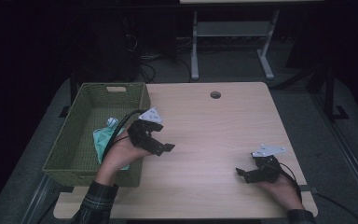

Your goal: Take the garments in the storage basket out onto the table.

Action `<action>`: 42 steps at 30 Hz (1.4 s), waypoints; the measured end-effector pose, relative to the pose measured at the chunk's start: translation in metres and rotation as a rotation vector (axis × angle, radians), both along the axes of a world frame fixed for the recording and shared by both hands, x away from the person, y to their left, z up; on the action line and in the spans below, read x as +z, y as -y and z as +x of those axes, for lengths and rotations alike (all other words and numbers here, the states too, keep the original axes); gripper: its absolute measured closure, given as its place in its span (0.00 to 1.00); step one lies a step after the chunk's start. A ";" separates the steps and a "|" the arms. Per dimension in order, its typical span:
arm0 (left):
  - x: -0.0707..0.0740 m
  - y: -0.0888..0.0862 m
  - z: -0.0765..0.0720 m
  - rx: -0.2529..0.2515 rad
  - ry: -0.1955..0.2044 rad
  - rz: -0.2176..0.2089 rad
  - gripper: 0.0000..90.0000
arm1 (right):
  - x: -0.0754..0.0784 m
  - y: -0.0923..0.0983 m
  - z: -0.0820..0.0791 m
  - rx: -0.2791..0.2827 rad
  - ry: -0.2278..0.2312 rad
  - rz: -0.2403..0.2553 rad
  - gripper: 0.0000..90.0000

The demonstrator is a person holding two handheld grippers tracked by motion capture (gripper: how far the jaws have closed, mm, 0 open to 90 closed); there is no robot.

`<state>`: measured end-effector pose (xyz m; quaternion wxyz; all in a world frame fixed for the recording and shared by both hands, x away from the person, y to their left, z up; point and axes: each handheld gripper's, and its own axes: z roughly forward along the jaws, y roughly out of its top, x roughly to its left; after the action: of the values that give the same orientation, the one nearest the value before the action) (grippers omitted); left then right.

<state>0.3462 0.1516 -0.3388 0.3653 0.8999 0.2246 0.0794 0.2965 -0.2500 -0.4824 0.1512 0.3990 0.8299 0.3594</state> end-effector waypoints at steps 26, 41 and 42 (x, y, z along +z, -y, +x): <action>0.013 -0.042 0.002 0.071 0.005 -0.003 0.16 | 0.000 0.000 0.000 0.001 0.002 0.000 0.10; 0.016 -0.064 0.003 0.135 0.015 0.017 0.19 | 0.000 0.000 0.000 0.000 0.001 0.001 0.10; 0.016 -0.065 0.003 0.139 0.017 0.018 0.19 | 0.000 0.000 0.000 0.000 0.001 0.001 0.10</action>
<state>0.3496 0.2171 -0.3227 0.3526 0.8846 0.2829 0.1143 0.2966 -0.2500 -0.4825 0.1514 0.3988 0.8297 0.3600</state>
